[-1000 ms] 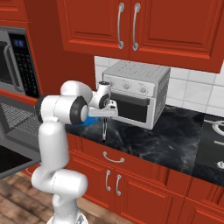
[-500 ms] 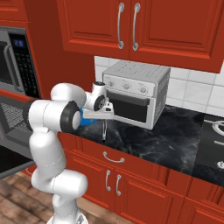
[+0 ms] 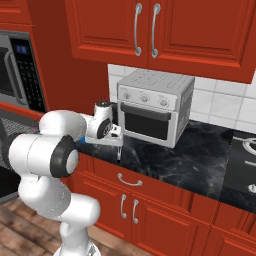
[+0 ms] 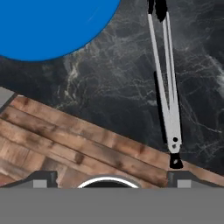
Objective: Pick up the tongs from the counter and place them near the plate next to the oven.
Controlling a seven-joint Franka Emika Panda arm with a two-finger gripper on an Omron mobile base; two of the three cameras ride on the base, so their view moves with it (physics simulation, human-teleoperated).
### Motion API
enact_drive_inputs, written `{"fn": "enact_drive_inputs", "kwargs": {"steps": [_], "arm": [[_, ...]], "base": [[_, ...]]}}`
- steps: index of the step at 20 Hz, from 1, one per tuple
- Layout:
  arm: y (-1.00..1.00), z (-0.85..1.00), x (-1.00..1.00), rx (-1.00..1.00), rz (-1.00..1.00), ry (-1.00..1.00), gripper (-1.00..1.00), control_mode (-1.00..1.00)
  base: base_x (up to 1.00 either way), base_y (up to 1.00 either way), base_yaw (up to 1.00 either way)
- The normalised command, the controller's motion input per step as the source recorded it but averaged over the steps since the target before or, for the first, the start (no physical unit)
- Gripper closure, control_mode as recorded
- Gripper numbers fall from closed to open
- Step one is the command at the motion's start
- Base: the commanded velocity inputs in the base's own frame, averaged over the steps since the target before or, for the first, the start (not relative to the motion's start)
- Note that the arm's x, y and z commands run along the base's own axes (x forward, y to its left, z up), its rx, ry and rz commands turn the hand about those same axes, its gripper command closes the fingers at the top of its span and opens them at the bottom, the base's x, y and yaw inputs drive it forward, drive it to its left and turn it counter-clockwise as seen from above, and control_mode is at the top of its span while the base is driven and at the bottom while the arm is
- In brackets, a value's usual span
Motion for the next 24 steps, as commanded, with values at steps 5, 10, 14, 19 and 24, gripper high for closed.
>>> {"fn": "enact_drive_inputs", "kwargs": {"steps": [5,10,14,19,24], "arm": [[0.12,0.01,-0.84,0.0,-0.12,-0.15,-1.0,-1.0],[0.05,0.05,-0.77,0.0,-0.11,-0.01,-1.0,-1.0],[0.03,0.12,-0.69,0.0,-0.11,0.0,-1.0,-1.0],[0.0,0.19,-0.64,0.08,-0.09,0.0,-1.0,-1.0],[0.0,0.05,-0.73,0.09,-0.02,-0.04,-1.0,-1.0]], "base": [[0.0,0.0,0.0],[0.0,0.0,0.0],[0.0,0.0,0.0],[0.0,0.0,0.0],[0.0,0.0,0.0]]}}
